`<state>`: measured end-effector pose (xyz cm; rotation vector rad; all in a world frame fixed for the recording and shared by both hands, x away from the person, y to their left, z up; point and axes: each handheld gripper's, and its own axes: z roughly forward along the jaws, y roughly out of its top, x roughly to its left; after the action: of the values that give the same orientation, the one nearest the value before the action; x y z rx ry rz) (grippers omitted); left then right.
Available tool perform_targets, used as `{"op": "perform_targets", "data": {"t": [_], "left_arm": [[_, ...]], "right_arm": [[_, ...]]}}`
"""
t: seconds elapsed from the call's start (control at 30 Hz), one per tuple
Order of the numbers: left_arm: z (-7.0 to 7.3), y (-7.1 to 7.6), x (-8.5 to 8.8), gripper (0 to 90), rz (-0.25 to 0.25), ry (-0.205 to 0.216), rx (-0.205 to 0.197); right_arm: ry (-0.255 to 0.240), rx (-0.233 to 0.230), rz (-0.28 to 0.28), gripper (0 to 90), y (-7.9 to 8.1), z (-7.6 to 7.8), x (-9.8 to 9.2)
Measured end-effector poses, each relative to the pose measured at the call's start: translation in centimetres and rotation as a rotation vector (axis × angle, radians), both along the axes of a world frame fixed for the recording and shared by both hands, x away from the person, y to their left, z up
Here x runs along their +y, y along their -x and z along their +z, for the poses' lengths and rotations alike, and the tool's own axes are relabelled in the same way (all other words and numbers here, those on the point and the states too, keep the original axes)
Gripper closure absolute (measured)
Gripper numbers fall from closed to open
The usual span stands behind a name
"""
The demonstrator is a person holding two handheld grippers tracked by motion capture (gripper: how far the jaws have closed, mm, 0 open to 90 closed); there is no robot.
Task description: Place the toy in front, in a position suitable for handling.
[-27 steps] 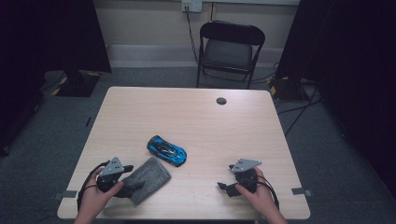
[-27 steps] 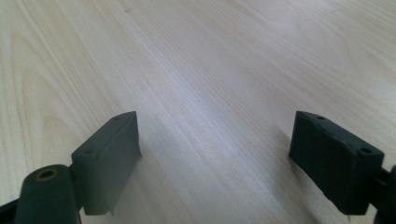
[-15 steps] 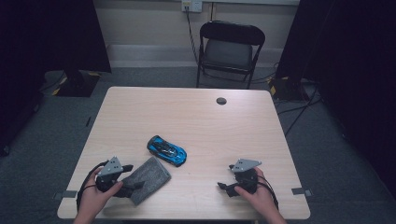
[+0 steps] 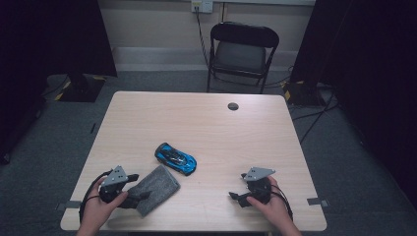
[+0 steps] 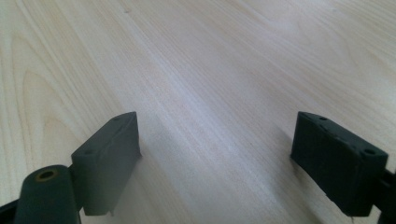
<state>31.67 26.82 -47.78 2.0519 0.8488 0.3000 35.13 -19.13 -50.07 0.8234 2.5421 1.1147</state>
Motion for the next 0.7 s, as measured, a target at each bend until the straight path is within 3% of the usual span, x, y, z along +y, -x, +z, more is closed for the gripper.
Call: {"op": "perform_targets", "data": {"t": [0.4,0.47,0.53,0.63,0.7], "left_arm": [[0.0,0.0,0.1,18.6,0.002,0.001,0.001],[0.0,0.0,0.1,18.6,0.005,0.01,0.0],[0.0,0.0,0.1,18.6,0.005,0.013,0.001],[0.1,0.0,0.2,18.6,0.009,0.015,0.001],[0.1,0.0,0.3,18.6,0.005,0.014,0.001]], "right_arm": [[0.0,0.004,0.002,14.0,-0.1,0.0,0.1],[0.006,0.025,0.002,14.4,-0.3,0.3,0.3],[-0.007,0.047,0.007,15.4,-0.6,0.5,0.6],[-0.07,0.074,-0.02,16.1,-1.2,0.8,1.2],[-0.058,0.071,-0.01,15.2,-1.6,1.0,1.9]]}}
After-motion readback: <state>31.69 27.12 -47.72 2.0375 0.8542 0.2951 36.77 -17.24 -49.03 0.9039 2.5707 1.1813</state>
